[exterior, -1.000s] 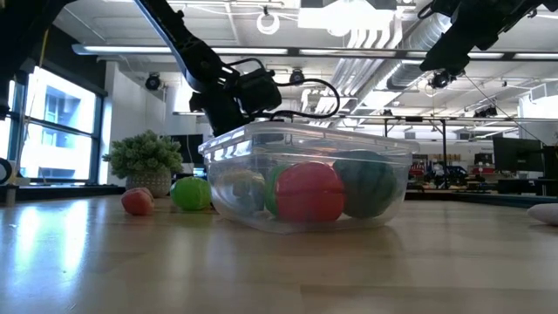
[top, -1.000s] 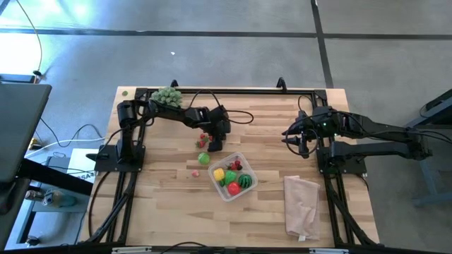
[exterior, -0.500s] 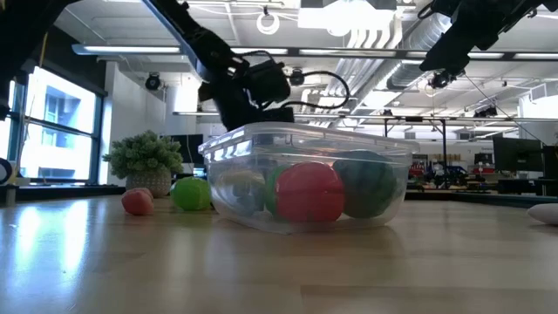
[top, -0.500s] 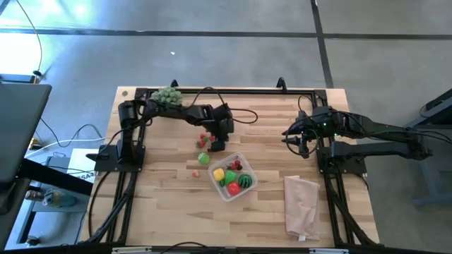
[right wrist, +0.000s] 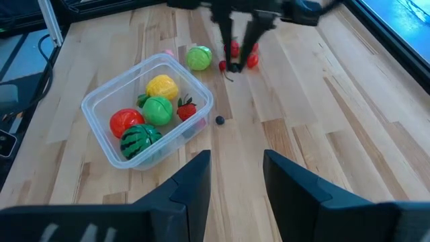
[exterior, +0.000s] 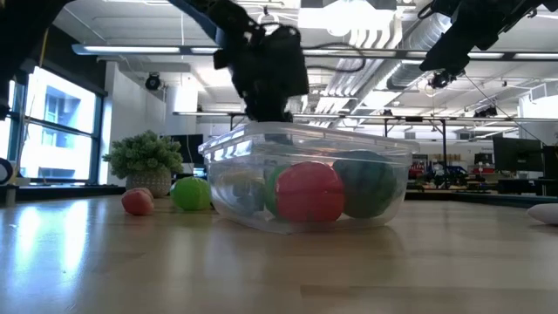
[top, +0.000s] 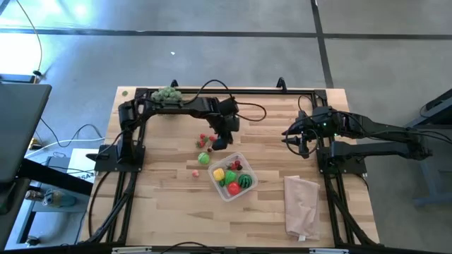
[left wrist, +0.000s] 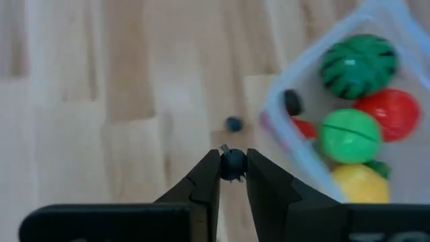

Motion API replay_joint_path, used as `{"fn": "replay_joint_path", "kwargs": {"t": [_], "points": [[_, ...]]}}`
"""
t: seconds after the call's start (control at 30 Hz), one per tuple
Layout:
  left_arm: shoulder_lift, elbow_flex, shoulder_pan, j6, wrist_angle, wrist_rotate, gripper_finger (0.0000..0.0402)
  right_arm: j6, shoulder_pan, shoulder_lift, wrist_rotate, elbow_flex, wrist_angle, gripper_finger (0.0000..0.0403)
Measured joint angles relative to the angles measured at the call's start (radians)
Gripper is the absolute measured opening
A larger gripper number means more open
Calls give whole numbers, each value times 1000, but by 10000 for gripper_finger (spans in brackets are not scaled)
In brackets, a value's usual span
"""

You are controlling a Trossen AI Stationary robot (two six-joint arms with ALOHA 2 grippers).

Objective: Pick and placing Produce into tupperware
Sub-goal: Put the blueberry into the transparent bin

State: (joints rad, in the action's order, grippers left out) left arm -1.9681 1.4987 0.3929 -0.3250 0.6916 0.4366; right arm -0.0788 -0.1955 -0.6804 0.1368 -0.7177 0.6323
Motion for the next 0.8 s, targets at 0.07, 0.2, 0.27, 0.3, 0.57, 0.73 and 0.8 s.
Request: {"fn": "replay_joint_path", "kwargs": {"t": [0.07,0.2,0.27,0.3,0.57,0.73,0.8], "points": [[1,35,-34,-41,43,-1,50,0,0,0,0,0,0,129],[1,90,-114,-92,96,0,50,0,0,0,0,0,0,129],[2,102,-154,-102,104,-8,50,0,0,0,0,0,0,129],[2,108,-174,-109,112,-20,50,0,0,0,0,0,0,129],[-7,91,-302,-112,51,-340,57,0,0,0,0,0,0,129],[-37,77,-324,-111,-4,-368,56,0,0,0,0,0,0,129],[-48,72,-322,-97,31,-371,57,0,0,0,0,0,0,129]]}}
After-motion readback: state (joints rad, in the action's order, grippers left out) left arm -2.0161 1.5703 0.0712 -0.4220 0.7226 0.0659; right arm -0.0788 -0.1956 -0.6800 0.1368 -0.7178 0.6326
